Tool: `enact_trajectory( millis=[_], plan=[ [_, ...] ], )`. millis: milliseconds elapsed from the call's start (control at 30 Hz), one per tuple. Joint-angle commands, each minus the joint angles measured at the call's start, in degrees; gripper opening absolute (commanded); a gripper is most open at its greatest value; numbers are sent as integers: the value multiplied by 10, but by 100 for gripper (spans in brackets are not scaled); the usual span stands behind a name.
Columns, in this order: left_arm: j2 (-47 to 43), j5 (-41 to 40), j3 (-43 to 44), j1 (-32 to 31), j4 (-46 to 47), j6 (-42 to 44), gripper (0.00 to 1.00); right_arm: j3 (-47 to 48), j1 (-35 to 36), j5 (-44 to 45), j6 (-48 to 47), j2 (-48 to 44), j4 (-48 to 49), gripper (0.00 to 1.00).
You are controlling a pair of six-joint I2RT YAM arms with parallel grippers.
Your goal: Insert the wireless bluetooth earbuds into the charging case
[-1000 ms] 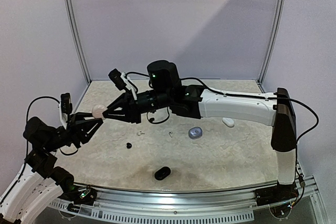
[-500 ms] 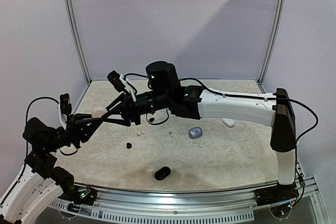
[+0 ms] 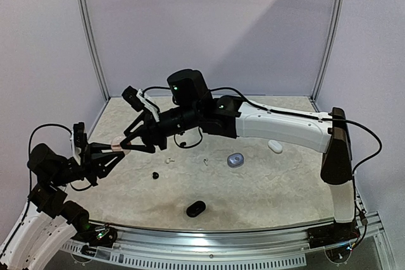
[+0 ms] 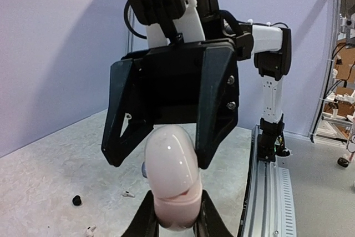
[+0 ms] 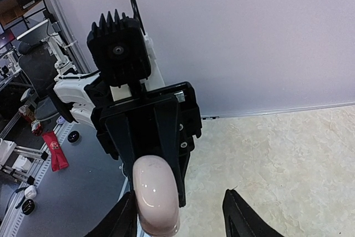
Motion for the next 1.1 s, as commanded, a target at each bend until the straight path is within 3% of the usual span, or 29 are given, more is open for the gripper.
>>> enact_trajectory(
  millis=[0, 133, 467, 900, 1067],
  plan=[
    [-14, 42, 2, 2, -19, 28, 0, 31, -6, 43, -7, 27, -28, 52],
    [-21, 53, -1, 2, -25, 29, 0, 70, -10, 46, 2, 47, -57, 46],
    [-27, 40, -2, 2, -17, 25, 0, 77, -11, 39, 10, 60, -70, 45],
    [-2, -56, 4, 7, -17, -27, 0, 96, -27, -35, 27, 29, -50, 55],
    [4, -61, 4, 12, -19, -29, 0, 97, -41, 10, 53, -3, -36, 58]
  ],
)
